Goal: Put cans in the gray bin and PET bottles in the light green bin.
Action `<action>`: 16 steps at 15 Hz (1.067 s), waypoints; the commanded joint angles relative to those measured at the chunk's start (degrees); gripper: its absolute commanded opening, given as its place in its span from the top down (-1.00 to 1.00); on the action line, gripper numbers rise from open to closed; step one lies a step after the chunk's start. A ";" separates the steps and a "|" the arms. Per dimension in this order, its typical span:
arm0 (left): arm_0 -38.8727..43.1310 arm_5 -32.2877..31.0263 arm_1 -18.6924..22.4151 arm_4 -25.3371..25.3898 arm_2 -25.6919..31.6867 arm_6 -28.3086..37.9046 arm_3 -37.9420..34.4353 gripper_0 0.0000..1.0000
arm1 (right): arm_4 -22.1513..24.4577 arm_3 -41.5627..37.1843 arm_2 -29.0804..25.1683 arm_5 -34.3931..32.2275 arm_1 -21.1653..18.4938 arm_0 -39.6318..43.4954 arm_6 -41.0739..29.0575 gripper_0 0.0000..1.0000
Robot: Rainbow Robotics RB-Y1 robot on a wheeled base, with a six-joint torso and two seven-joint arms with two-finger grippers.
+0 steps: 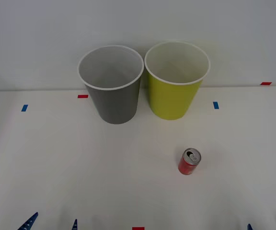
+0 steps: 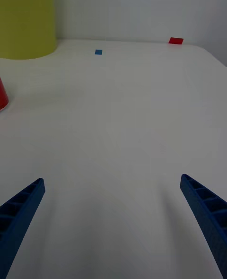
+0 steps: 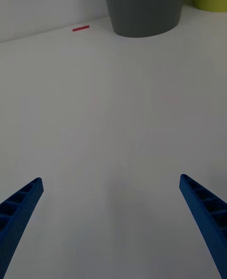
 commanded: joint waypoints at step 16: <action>0.00 0.00 0.00 0.00 0.00 0.00 0.00 -1.00 | 0.00 0.00 0.00 0.00 0.00 0.00 0.00 -1.00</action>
